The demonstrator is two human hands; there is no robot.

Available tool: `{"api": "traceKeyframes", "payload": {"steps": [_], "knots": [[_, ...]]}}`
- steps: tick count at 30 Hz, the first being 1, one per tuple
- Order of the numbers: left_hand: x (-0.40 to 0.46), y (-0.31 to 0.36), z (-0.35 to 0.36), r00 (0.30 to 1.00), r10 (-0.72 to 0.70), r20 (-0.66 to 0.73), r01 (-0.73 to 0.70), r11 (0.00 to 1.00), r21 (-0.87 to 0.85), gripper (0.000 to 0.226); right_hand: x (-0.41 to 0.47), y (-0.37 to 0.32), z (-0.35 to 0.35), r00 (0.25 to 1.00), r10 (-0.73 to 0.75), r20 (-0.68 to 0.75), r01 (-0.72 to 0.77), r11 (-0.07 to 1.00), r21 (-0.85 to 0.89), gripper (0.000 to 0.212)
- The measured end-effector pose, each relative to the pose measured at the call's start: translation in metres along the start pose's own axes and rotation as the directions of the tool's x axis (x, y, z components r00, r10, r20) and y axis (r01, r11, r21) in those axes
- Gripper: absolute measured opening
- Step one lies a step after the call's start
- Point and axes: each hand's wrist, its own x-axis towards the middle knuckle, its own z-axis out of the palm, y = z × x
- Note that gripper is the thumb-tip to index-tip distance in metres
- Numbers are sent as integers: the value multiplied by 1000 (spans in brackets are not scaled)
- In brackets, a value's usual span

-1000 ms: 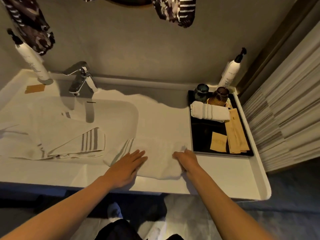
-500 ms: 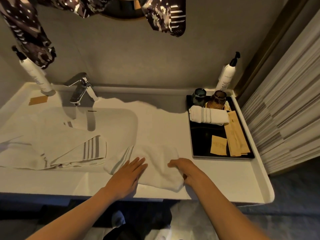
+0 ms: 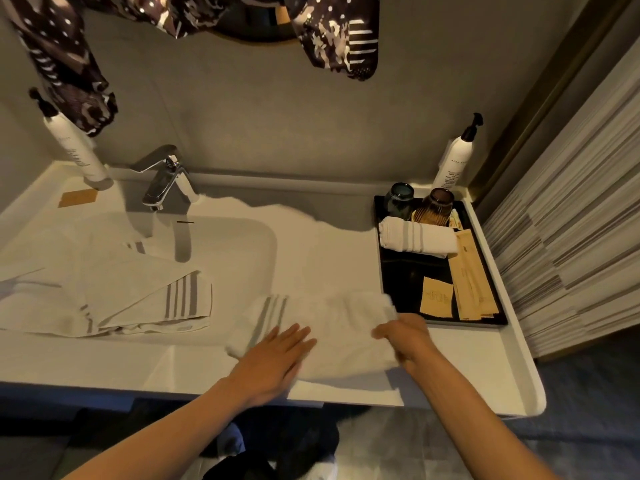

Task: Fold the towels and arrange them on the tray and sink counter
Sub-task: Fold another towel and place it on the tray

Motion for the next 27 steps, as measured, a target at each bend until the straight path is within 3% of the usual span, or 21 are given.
{"api": "traceKeyframes", "payload": {"steps": [2, 4, 8, 9, 11, 13, 15, 17, 18, 19, 21, 23, 25, 26, 27], "knots": [[12, 17, 5, 996, 87, 29, -88, 996, 12, 50, -4, -14, -29, 988, -71, -138, 65, 996, -53, 37], [19, 24, 13, 996, 89, -18, -87, 993, 74, 52, -8, -25, -59, 961, -127, -247, 101, 988, -116, 43], [17, 23, 23, 996, 39, -79, -30, 993, 110, 54, -16, -33, -69, 971, -98, -218, 58, 981, -183, 56], [18, 23, 23, 996, 30, -84, -26, 999, 48, 53, -17, -34, -63, 967, -115, -226, 65, 975, -214, 56], [20, 27, 11, 992, -101, -69, 75, 947, -312, 49, -19, -39, -42, 945, -232, -232, 154, 938, -310, 52], [23, 31, -10, 933, -345, -97, 207, 740, -640, 38, -20, -42, -12, 924, -344, -168, 260, 886, -384, 52], [28, 30, -32, 809, -582, -81, 248, 464, -850, 29, -24, -40, 26, 907, -422, -12, 386, 840, -382, 54], [36, 23, -49, 733, -668, 128, 254, 95, -963, 34, -27, -33, 60, 893, -391, 223, 447, 830, -333, 58], [38, 16, -54, 718, -658, 228, 296, -8, -955, 41, -25, -27, 70, 887, -339, 312, 433, 846, -312, 54], [39, 10, -56, 712, -640, 288, 370, -6, -929, 44, -21, -21, 74, 890, -303, 341, 414, 850, -324, 41], [38, 0, -50, 695, -646, 315, 498, 116, -859, 35, -12, -10, 70, 872, -412, 264, 487, 777, -398, 16], [31, -6, -42, 701, -677, 223, 554, 319, -769, 34, -1, 1, 61, 812, -559, 171, 546, 620, -564, 25], [22, -1, -33, 765, -641, -65, 516, 670, -533, 38, 8, 14, 55, 739, -628, 244, 571, 392, -722, 24], [19, 2, -28, 832, -505, -231, 410, 838, -360, 40, 14, 24, 55, 686, -649, 328, 595, 241, -767, 25], [17, 5, -22, 903, -301, -307, 245, 947, -209, 42, 19, 38, 55, 651, -634, 419, 599, 89, -796, 28]]}}
